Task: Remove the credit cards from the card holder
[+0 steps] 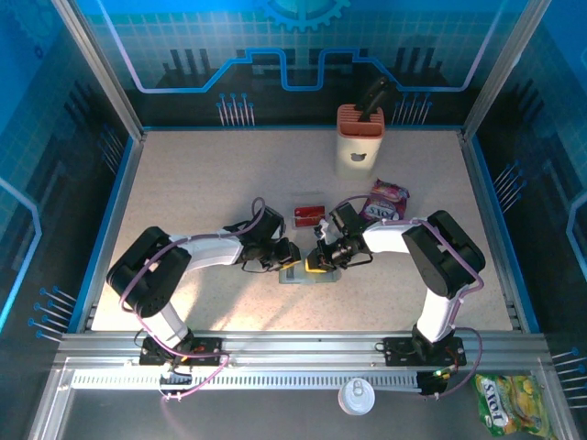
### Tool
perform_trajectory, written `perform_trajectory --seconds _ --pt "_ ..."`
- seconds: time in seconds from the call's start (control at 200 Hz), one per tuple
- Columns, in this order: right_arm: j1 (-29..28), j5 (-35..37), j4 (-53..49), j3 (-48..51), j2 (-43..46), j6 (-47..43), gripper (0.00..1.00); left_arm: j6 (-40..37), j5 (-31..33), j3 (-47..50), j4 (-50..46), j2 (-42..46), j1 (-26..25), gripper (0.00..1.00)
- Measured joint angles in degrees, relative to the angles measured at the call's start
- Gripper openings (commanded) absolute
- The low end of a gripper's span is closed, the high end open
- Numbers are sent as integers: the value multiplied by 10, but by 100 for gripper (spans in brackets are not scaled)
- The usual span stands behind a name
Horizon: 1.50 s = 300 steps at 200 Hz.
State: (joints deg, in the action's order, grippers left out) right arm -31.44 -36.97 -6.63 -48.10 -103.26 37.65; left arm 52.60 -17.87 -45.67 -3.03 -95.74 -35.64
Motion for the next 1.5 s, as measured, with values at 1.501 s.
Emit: perform_trajectory --seconds 1.501 --pt "26 87 -108 -11 119 -10 11 0 -45 -27 21 1 -21 31"
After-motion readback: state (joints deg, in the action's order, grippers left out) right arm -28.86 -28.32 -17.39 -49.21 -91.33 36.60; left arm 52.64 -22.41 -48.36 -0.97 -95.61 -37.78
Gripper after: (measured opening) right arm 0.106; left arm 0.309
